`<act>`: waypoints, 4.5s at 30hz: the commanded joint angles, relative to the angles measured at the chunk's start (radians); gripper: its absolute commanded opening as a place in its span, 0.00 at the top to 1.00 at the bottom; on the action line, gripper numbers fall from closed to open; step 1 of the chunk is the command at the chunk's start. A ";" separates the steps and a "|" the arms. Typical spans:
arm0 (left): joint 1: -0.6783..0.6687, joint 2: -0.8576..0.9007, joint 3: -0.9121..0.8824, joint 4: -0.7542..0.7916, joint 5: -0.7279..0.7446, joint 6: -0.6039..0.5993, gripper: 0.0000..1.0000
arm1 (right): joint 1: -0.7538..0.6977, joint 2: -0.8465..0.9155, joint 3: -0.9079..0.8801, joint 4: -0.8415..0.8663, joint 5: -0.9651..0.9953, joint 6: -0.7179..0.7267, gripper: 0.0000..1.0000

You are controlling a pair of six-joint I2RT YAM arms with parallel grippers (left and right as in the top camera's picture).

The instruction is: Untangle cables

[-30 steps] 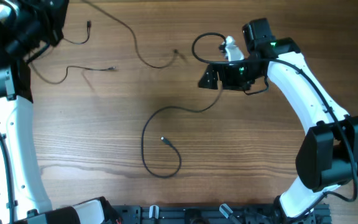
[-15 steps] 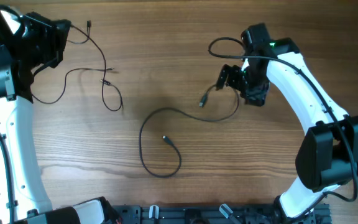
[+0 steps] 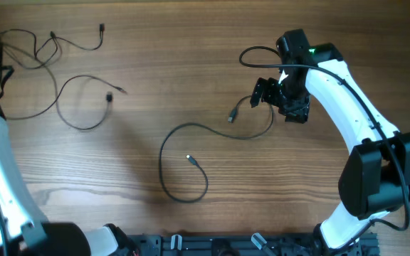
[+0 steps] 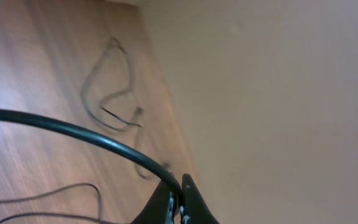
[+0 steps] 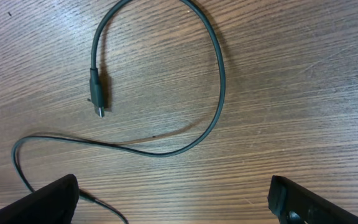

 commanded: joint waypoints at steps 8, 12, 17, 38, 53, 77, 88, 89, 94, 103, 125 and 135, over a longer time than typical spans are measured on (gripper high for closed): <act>0.110 0.306 0.003 0.303 -0.059 0.378 0.96 | 0.002 0.001 0.001 -0.030 -0.013 -0.010 0.00; 0.113 0.346 0.003 0.401 -0.047 0.455 0.96 | 0.002 0.001 0.001 -0.026 -0.014 -0.006 0.00; 0.151 0.448 0.003 0.380 -0.086 0.455 0.96 | 0.002 0.001 0.001 -0.039 -0.017 -0.006 0.00; 0.087 0.472 0.000 0.080 -0.011 0.526 0.23 | 0.008 0.001 0.001 -0.042 -0.051 -0.032 0.00; 0.078 0.555 0.000 -0.242 -0.198 0.487 0.00 | 0.025 0.001 0.001 0.140 -0.068 -0.034 0.00; 0.078 0.537 0.000 -0.335 -0.198 0.439 0.00 | 0.025 0.001 0.001 0.472 -0.068 -0.033 0.00; 0.078 0.537 0.000 -0.337 -0.198 0.439 0.00 | 0.025 0.001 0.001 0.472 -0.068 -0.033 0.00; 0.078 0.537 0.000 -0.338 -0.198 0.439 0.00 | 0.025 0.001 0.001 0.472 -0.069 -0.033 0.00; 0.078 0.537 0.000 -0.362 -0.198 0.439 0.00 | 0.025 0.001 0.001 0.472 -0.068 -0.033 0.00; 0.117 0.537 0.000 -0.401 -0.311 0.318 0.00 | 0.025 0.001 0.001 0.472 -0.068 -0.033 0.00; 0.195 0.540 -0.206 -0.276 0.142 0.309 0.93 | 0.025 0.001 0.001 0.472 -0.068 -0.033 0.00; 0.194 0.539 -0.206 -0.221 0.850 -0.050 0.96 | 0.025 0.001 0.001 0.472 -0.068 -0.033 0.00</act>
